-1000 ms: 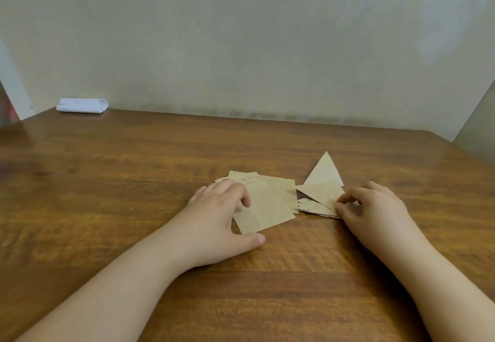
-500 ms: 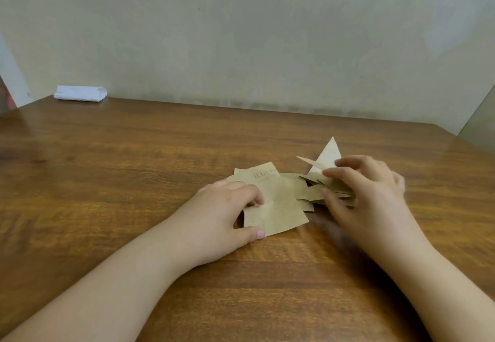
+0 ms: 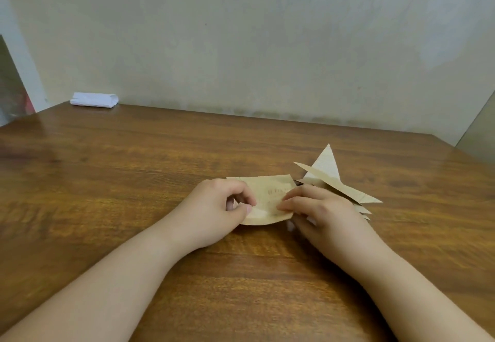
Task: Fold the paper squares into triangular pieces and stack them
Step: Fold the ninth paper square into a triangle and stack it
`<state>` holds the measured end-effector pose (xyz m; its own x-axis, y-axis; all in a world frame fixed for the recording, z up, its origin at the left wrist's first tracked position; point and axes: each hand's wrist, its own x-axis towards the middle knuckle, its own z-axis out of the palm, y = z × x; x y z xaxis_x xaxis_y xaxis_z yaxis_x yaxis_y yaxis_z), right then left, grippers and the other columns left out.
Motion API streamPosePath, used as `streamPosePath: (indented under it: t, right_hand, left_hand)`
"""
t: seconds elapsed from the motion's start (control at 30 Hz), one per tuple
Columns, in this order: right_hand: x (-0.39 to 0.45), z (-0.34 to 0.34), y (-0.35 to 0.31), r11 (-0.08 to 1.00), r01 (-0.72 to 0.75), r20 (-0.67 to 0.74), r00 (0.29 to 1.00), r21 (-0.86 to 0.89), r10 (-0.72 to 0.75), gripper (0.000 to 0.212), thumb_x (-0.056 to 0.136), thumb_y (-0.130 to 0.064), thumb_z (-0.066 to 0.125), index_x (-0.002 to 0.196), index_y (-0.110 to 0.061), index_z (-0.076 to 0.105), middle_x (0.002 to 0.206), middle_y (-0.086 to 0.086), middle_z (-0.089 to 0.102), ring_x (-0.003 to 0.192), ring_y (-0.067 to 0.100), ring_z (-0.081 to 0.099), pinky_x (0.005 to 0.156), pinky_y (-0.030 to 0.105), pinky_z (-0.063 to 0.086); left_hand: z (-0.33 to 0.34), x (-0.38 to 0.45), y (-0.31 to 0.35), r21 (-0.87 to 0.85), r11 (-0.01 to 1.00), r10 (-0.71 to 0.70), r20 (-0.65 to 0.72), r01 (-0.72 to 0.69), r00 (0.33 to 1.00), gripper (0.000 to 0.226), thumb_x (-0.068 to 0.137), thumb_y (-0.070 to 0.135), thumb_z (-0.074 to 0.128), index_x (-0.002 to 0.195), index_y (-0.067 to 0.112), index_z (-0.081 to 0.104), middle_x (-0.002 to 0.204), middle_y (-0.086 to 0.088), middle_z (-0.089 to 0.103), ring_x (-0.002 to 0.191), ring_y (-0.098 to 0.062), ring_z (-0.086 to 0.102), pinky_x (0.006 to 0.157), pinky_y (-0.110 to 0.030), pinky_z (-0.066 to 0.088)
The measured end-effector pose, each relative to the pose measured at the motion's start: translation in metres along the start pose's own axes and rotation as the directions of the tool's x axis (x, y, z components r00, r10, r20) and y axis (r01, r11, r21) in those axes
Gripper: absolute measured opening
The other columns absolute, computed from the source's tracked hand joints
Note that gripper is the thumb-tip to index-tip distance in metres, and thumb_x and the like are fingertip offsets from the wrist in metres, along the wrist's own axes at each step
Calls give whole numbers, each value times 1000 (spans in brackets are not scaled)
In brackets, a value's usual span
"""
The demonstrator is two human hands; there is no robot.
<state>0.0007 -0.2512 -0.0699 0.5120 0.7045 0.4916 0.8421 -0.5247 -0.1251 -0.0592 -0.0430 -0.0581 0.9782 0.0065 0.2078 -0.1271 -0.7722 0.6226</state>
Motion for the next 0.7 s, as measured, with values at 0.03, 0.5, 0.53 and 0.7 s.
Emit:
streamPosePath:
  t: [0.03,0.5,0.53,0.7]
  right_hand:
    - [-2,-2,1,999,-14,-11,1000,45,14,23,78,-12,65,97,-22,72,103,-13,66,90,10,64,73,28,55]
    - [-7,-12,-14,979,137,-390,918,148,-70,33,72,4,73,102,-9,71,124,1,61,118,7,55,95,19,48]
    - [-7,-16,-20,976,145,-413,908,160,-67,33,74,0,70,105,-10,70,125,1,60,120,7,54,94,22,50]
    - [-25,-35,-64,963,161,-474,879,217,-41,26,83,-15,58,107,-17,65,129,1,58,125,4,51,99,20,45]
  left_hand:
    - [-2,-2,2,-26,1000,-10,-20,9,1000,11,88,28,61,86,37,67,83,6,67,75,-9,58,63,-16,46]
    - [-13,-70,23,-174,983,-64,-44,55,997,89,81,22,70,122,76,13,109,32,47,93,16,55,77,-6,45]
    - [-11,-76,25,-281,959,-58,-30,47,998,89,82,19,70,118,79,16,109,36,47,98,21,51,78,-2,42]
    - [-1,-99,35,-659,742,19,-161,-122,987,63,80,-9,63,115,44,63,122,27,56,119,5,50,98,-12,40]
